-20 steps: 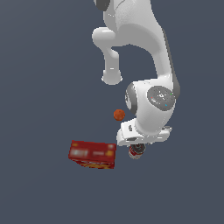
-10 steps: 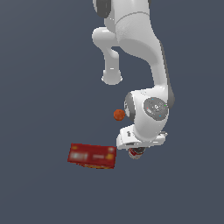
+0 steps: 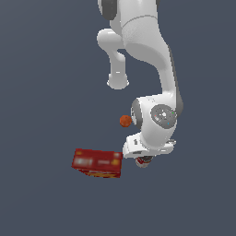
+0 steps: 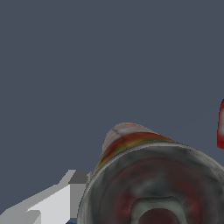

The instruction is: Pick up a designated object from a clutter of objects.

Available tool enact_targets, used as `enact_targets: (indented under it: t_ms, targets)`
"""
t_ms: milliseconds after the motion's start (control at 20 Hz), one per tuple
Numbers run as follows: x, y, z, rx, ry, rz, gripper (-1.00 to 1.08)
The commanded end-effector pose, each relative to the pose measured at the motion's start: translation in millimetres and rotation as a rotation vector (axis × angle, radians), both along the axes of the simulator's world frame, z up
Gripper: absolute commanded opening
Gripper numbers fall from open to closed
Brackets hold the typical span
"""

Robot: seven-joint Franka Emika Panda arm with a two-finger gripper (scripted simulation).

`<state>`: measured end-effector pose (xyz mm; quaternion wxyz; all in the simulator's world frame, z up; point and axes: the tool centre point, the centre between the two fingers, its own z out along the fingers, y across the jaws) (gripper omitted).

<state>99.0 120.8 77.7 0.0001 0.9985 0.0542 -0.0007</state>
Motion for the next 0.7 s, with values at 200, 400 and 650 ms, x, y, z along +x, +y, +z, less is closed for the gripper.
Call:
enact_targets:
  t_ms: [200, 400, 650]
  targets:
    - [0.0, 0.0, -0.1, 0.000, 0.000, 0.000, -1.00]
    - [-1.5, -2.4, 2.6, 0.000, 0.000, 0.000, -1.00]
    - [-8.0, -12.1, 13.8, 0.000, 0.000, 0.000, -1.00]
